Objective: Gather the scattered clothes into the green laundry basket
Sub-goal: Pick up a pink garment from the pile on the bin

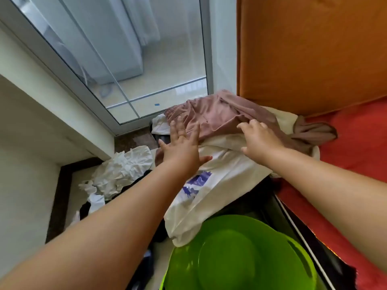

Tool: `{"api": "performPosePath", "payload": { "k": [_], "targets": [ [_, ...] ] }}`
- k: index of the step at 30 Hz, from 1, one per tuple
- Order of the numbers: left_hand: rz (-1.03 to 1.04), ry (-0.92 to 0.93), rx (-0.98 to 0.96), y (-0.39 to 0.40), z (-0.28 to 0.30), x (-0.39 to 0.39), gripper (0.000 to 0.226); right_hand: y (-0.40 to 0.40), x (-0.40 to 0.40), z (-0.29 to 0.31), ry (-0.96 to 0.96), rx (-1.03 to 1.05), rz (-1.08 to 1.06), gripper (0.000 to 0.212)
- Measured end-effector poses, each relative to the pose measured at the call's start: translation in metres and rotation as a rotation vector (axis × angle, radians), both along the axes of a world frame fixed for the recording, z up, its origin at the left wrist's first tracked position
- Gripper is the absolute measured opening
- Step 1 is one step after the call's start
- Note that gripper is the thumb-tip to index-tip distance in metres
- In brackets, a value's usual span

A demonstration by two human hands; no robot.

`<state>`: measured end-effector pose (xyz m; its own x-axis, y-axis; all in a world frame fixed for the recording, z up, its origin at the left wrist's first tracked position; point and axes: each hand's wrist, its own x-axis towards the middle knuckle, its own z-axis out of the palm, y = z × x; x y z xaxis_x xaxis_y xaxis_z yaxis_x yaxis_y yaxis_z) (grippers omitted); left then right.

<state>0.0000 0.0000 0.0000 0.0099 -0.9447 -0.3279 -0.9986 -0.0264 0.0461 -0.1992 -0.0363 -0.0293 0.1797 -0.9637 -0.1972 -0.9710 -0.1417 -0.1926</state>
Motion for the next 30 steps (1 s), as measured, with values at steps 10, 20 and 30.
{"api": "performPosePath", "payload": {
  "k": [10,20,30],
  "targets": [
    [0.073,0.099,0.057,-0.007,-0.039,0.027,0.09,-0.058,0.032,-0.041,0.032,0.114,0.072,0.032],
    [0.58,0.645,0.078,-0.013,-0.019,-0.001,0.083,-0.039,0.063,0.016,-0.666,0.319,-0.168,0.031],
    [1.04,1.449,0.023,-0.013,0.044,-0.027,0.016,0.036,0.019,0.057,-0.915,1.15,0.21,0.013]
  ]
}}
